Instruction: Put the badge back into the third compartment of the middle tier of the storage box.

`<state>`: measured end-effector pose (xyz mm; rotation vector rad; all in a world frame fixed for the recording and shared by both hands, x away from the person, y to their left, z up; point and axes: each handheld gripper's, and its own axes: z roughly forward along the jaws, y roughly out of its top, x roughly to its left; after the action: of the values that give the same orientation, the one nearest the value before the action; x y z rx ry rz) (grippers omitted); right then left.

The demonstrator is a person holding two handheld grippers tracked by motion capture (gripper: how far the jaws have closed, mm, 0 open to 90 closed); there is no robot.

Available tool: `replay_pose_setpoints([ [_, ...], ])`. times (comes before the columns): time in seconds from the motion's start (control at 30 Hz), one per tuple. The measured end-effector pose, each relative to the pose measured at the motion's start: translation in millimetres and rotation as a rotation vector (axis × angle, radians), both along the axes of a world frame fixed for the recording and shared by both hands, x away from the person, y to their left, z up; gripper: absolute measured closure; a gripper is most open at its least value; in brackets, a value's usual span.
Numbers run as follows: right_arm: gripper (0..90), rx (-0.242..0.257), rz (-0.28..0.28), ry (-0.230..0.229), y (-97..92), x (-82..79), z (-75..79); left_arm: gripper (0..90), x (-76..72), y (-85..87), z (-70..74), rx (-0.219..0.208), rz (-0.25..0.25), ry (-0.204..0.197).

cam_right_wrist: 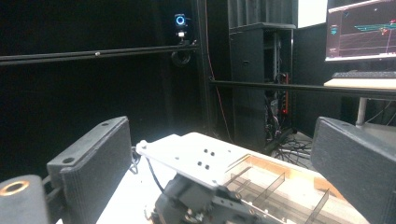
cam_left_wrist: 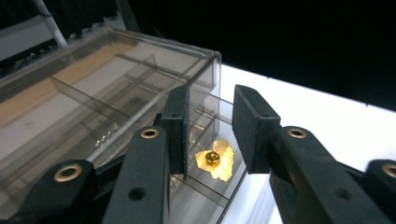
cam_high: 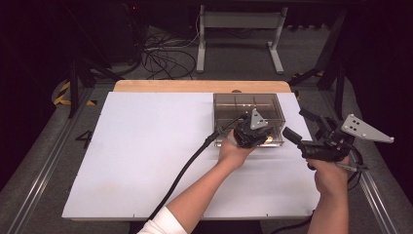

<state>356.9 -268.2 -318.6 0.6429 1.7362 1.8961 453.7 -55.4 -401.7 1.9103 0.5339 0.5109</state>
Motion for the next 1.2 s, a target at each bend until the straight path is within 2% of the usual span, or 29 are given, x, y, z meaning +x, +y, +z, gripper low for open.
replay_pose_setpoints([
  [0.37,6.0,-0.009,0.003,0.005,2.7,1.5,-1.0,51.5,-6.4,22.3,10.3,-0.062,0.002,-0.023],
  [0.77,5.9,-0.019,0.004,0.011,5.8,3.6,-2.9,34.4,-19.7,44.3,25.4,-0.084,-0.024,-0.048],
  [1.2,5.8,-0.034,0.005,0.018,10.0,5.4,-4.3,23.8,-31.8,67.6,37.0,-0.106,-0.024,-0.075],
])
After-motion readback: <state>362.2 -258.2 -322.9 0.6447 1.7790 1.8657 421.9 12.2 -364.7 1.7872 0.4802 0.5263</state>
